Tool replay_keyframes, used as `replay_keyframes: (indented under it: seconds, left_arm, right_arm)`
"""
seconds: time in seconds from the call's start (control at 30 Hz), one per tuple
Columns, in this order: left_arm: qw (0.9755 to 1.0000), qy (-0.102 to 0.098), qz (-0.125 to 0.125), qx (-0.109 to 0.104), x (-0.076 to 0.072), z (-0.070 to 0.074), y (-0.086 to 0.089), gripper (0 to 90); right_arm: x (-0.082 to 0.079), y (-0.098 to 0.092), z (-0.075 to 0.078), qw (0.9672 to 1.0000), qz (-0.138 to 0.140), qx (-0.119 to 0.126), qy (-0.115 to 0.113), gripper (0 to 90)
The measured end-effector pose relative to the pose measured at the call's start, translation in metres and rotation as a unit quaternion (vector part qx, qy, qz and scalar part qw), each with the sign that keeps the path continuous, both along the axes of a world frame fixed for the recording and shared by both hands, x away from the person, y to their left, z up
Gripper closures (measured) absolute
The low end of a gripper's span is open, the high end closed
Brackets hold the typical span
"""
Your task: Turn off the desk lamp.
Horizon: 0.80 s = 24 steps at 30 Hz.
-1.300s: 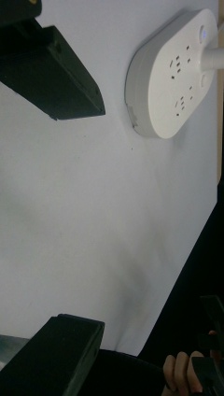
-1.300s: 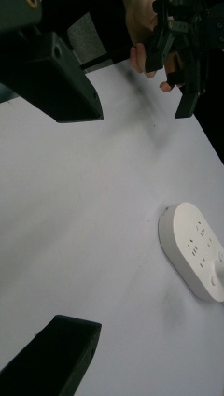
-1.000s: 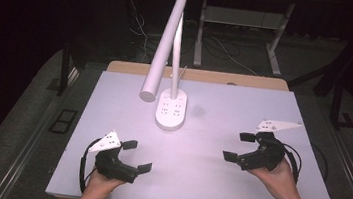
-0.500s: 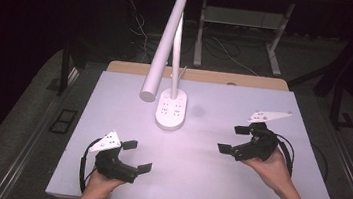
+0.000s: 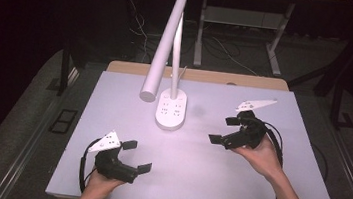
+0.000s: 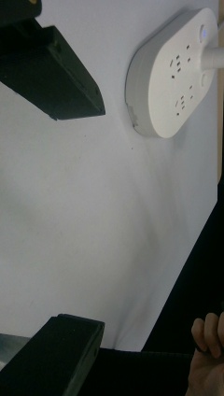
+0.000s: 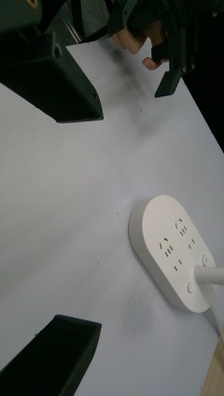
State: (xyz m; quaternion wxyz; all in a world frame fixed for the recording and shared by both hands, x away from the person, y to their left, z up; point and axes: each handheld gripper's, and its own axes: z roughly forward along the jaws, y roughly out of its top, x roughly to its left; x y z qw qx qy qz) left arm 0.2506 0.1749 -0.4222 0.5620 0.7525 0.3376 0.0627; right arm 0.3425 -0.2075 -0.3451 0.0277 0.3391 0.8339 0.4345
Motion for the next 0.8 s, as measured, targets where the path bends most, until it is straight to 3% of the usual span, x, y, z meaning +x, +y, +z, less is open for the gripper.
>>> replay_keyframes:
  seconds: [0.3,0.5,0.8]
  left_arm:
    - [1.0,-0.001,-0.001,-0.002,0.001,0.0,0.002,0.0]
    - [0.9999,0.0,-0.005,-0.013,0.001,0.002,0.003,0.0]
    - [1.0,-0.001,-0.004,-0.009,0.001,0.002,0.003,0.0]
  right_arm:
    - [0.016,0.013,0.001,1.0,0.007,-0.006,0.002,0.9]
    - [0.027,0.023,0.0,0.9999,0.011,-0.01,0.0,0.9]
    - [0.044,0.039,-0.005,0.9997,0.02,-0.013,0.005,0.9]
